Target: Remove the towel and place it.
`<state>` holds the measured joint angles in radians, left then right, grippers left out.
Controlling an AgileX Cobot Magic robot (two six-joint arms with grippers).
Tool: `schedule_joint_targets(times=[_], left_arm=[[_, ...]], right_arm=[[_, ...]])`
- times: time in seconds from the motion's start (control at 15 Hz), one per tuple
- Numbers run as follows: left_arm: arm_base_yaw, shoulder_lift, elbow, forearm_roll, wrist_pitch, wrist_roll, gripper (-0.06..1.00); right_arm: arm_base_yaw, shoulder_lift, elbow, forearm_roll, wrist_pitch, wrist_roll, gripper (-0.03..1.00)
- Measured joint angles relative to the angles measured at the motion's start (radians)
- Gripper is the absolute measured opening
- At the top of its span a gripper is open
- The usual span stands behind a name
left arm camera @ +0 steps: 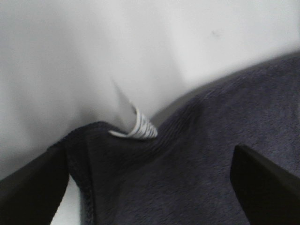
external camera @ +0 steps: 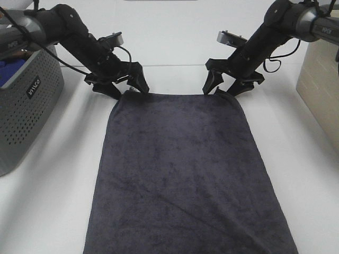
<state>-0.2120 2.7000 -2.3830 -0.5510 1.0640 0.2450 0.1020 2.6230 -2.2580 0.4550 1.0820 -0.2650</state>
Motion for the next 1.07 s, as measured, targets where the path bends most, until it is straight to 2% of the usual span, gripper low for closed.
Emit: schedule_joint_targets(times=[0.07,0.2,0.27,0.47,0.6,0.67,0.73,0.8,1.07], left_arm=[[-0.043,0.006,0.0,-0.017,-0.021,0.009,0.88],[-0.06,0.006,0.0,-0.019,-0.024,0.009,0.84],[-0.062,0.006,0.0,-0.007,-0.025,0.001,0.79],[-0.063,0.007,0.0,0.075,-0.026,-0.024,0.52],[-0.063,0.009,0.0,0.107,-0.029,-0.023,0.26],[-0.063,0.012,0.0,0.109,-0.029,-0.015,0.13],[-0.063,0.014,0.0,0.109,-0.029,-0.001,0.05],[-0.063,0.014,0.0,0.109,-0.029,0.008,0.03],[-0.065,0.017,-0.015,0.134,-0.054,0.018,0.03]], right_arm=[[0.013,0.003,0.0,-0.01,-0.002,0.0,0.67],[0.014,0.006,0.0,-0.033,-0.003,0.005,0.55],[0.014,0.006,0.0,-0.053,-0.004,0.009,0.48],[0.014,0.007,0.0,-0.097,-0.015,0.018,0.23],[0.014,0.007,0.0,-0.106,-0.027,0.022,0.07],[0.014,0.007,0.0,-0.11,-0.029,0.023,0.02],[0.015,0.007,0.0,-0.115,-0.032,0.023,0.01],[0.015,0.007,0.0,-0.123,-0.04,0.023,0.01],[0.015,-0.002,0.0,-0.149,-0.108,0.03,0.01]])
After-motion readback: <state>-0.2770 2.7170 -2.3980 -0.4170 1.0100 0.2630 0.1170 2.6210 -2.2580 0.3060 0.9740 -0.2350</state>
